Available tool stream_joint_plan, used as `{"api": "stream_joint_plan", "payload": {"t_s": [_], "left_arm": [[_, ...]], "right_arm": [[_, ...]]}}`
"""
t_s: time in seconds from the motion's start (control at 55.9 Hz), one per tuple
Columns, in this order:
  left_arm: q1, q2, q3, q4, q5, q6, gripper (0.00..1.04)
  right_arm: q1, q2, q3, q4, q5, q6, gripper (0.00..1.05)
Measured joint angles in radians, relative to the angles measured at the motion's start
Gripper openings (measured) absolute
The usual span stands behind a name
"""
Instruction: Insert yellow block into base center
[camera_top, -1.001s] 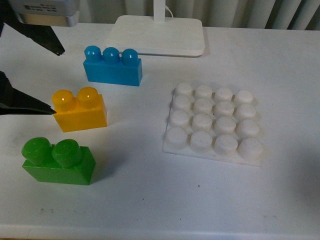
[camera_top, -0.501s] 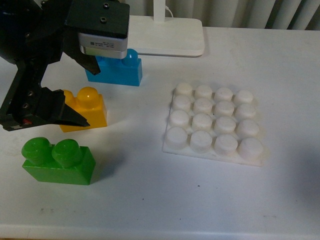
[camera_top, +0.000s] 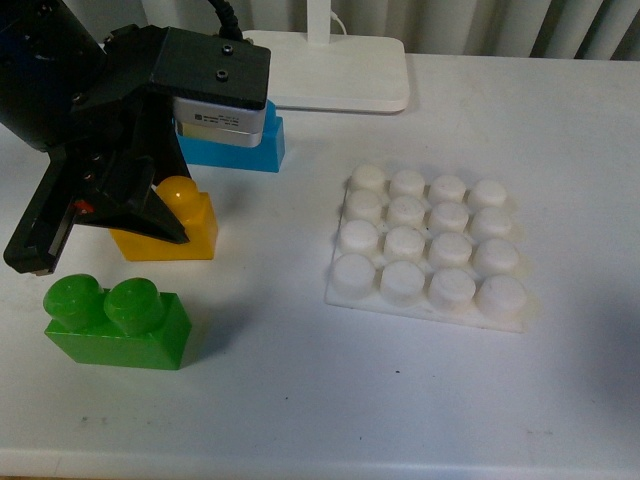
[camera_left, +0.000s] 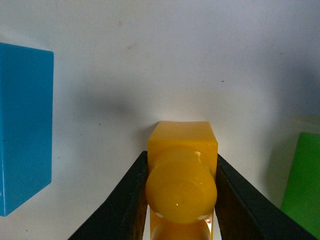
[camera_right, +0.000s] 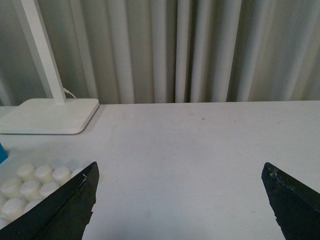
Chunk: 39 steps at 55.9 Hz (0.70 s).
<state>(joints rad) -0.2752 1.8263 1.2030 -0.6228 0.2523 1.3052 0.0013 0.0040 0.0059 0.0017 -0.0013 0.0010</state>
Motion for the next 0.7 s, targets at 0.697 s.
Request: {"api": "stream_joint_plan", "payload": {"t_s": [0.697], "left_arm": [[-0.191,0.012,0.183,-0.049,0.056,-0.041,0.31]], "right_arm": [[0.000,0.000,0.000,0.000,0.000,0.000,0.96]]}}
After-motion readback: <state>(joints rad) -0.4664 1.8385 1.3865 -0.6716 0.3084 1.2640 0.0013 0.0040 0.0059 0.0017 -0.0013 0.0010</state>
